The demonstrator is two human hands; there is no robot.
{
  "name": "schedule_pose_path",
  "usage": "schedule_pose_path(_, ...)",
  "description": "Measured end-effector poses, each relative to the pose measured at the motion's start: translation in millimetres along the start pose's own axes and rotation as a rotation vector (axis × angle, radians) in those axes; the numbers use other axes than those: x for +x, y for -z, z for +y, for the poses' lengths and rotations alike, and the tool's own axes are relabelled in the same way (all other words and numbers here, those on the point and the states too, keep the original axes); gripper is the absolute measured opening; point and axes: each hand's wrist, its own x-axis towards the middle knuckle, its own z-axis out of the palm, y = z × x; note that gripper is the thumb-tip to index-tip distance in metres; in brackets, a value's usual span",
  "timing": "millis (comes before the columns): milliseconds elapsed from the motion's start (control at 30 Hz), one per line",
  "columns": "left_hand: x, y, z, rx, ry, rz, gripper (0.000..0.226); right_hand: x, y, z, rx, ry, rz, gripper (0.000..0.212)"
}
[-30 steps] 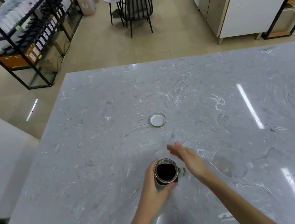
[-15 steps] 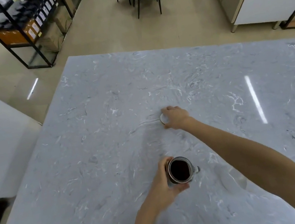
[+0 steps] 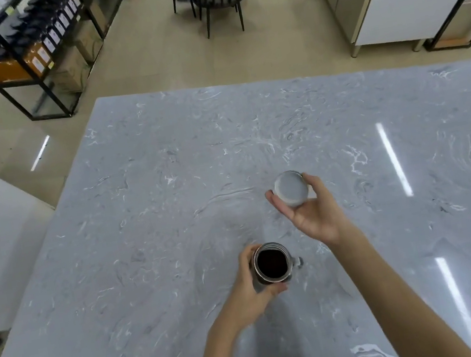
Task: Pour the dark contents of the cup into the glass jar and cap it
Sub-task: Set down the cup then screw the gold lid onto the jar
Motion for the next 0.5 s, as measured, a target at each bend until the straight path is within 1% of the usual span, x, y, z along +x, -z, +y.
schedule_pose_path(67, 0, 1, 1, -0.002, -0.002, 0.0, 0.088, -31, 16, 11, 0.192, -0.045, -0.051, 0.065)
schedule_pose_path(100, 1, 2, 2, 0.005, -0.003, -0.001, 0.09, -43, 21, 16, 0.222, -0.053, -0.063, 0.07)
schedule_pose_path(167, 4, 5, 4, 0.039, -0.028, 0.0, 0.089, -60, 28, 26, 0.175, -0.04, -0.042, 0.072)
schedule_pose_path(233, 6, 6, 4, 0.09, -0.067, 0.011, 0.085, -68, 29, 35, 0.05, 0.026, 0.013, 0.061)
schedule_pose_path(300, 9, 4, 8, 0.137, -0.103, 0.037, 0.08, -70, 27, 47, -0.089, 0.152, 0.072, 0.043)
schedule_pose_path(333, 12, 4, 11, 0.164, -0.131, 0.055, 0.077, -70, 27, 52, -0.112, 0.209, 0.084, 0.036)
schedule_pose_path(367, 14, 3, 14, 0.191, -0.161, 0.069, 0.072, -68, 27, 58, -0.102, 0.254, 0.084, 0.032)
schedule_pose_path(433, 19, 2, 15, 0.224, -0.222, 0.064, 0.06, -66, 29, 64, -0.055, 0.308, 0.07, 0.031)
schedule_pose_path(467, 20, 2, 13, 0.228, -0.227, 0.052, 0.062, -65, 30, 66, -0.042, 0.315, 0.069, 0.031)
schedule_pose_path(500, 20, 2, 11, 0.218, -0.208, 0.046, 0.07, -65, 31, 67, -0.033, 0.316, 0.068, 0.031)
